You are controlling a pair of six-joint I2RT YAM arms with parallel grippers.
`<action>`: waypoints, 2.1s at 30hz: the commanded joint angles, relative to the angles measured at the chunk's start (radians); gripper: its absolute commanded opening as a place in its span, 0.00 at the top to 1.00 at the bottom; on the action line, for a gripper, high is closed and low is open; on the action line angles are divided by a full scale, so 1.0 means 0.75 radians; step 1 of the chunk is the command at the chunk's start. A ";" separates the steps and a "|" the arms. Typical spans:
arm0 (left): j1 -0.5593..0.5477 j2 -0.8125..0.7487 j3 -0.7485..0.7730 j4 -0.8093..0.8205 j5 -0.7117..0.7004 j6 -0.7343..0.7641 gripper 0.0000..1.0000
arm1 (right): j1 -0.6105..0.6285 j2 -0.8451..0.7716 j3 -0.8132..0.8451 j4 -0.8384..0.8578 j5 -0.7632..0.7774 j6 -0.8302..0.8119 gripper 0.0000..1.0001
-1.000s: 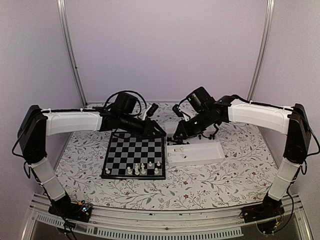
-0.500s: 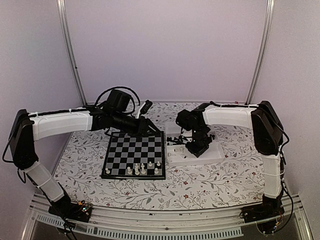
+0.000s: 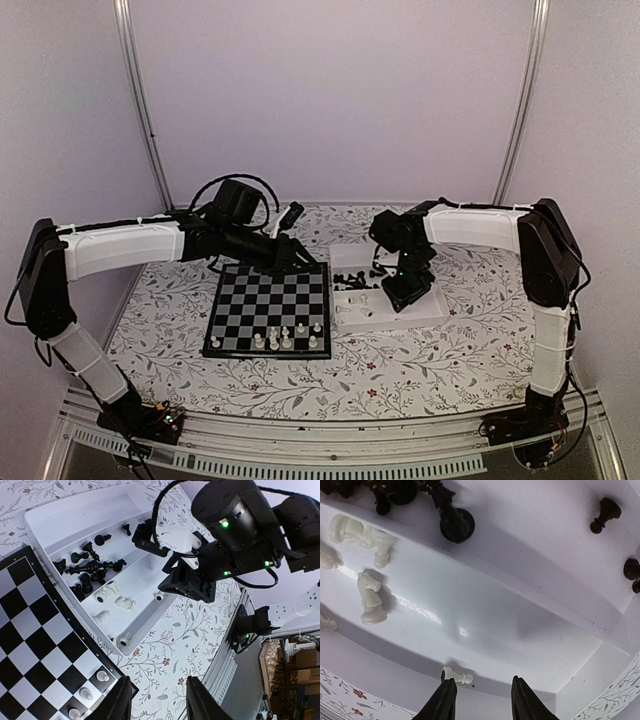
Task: Set up the chess pieces on the board
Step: Pick up the chess piece from the storage box.
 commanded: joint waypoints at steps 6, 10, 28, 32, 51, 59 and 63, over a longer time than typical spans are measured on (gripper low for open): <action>0.015 -0.027 -0.022 -0.007 0.008 0.000 0.60 | -0.008 -0.136 -0.146 0.181 -0.278 0.041 0.64; 0.015 -0.034 -0.022 -0.011 0.004 -0.002 0.60 | 0.004 -0.121 -0.104 0.269 -0.358 0.013 0.65; 0.019 -0.073 -0.051 -0.043 -0.027 0.005 0.60 | 0.084 0.169 0.148 0.142 -0.300 -0.027 0.63; 0.019 -0.059 -0.042 -0.041 -0.021 0.006 0.60 | 0.095 0.185 0.152 0.102 -0.244 -0.021 0.63; 0.030 0.011 0.018 0.017 0.049 -0.033 0.60 | 0.113 -0.136 -0.004 0.263 -0.277 -0.020 0.90; 0.050 0.067 0.026 0.180 0.201 -0.125 0.60 | 0.191 -0.334 -0.067 0.500 -0.453 -0.025 0.90; 0.057 0.090 0.027 0.236 0.270 -0.155 0.59 | 0.262 -0.323 -0.014 0.537 -0.473 -0.050 0.90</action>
